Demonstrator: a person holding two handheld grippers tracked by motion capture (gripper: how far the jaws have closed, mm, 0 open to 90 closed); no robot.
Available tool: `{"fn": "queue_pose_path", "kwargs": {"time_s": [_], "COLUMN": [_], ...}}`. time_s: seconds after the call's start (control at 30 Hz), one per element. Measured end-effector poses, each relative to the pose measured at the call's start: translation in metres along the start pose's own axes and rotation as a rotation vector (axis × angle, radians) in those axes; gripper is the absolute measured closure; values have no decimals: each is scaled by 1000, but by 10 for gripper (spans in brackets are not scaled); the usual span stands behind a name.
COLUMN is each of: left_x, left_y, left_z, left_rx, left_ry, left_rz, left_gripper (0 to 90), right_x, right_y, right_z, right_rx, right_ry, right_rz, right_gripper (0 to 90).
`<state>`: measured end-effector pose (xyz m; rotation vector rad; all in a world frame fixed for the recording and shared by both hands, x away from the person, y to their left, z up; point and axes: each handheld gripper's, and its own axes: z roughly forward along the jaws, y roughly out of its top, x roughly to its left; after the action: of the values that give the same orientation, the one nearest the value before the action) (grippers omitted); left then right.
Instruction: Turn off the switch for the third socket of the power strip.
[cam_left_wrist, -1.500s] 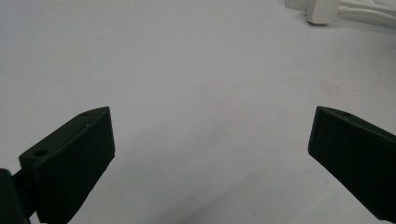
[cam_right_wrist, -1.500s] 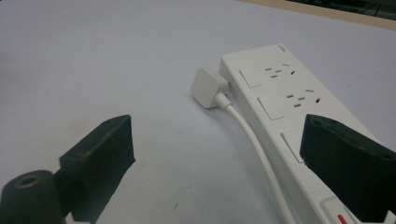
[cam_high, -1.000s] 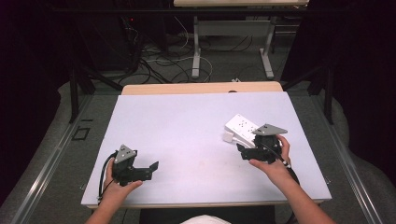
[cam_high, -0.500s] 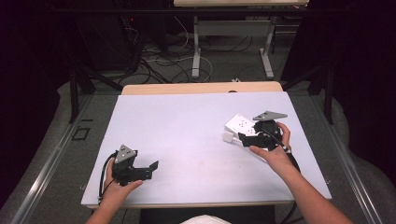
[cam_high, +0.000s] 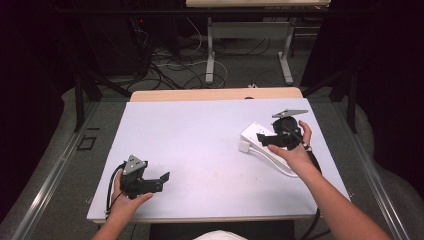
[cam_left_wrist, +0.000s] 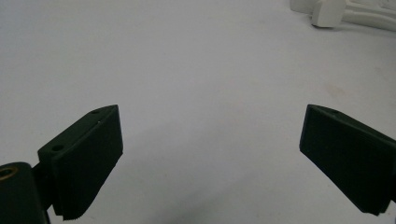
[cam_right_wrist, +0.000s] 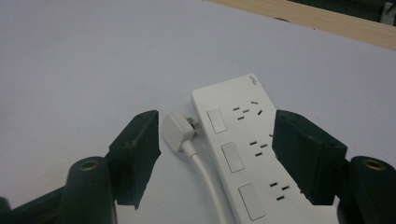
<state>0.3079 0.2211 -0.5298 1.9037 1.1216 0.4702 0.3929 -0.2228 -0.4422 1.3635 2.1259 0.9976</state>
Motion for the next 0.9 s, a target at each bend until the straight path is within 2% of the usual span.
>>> {"fn": "queue_pose_path", "kwargs": {"time_s": [0.27, 0.47, 0.8, 0.9], "left_x": [0, 1, 2, 1], "left_y": [0, 0, 0, -1], "left_z": [0, 1, 1, 1], "left_rx": [2, 0, -1, -10], "left_ry": [-3, -4, -4, 2], "left_rz": [-5, -6, -5, -18], "left_gripper": [70, 73, 77, 78], "right_x": [-12, -17, -20, -19], "right_y": [9, 15, 26, 27], "right_z": [5, 11, 20, 24], "right_rx": [14, 48, 70, 73], "right_ry": [-9, -22, -47, -51], "right_rz": [40, 62, 46, 40], "right_gripper": [365, 366, 374, 377]}}
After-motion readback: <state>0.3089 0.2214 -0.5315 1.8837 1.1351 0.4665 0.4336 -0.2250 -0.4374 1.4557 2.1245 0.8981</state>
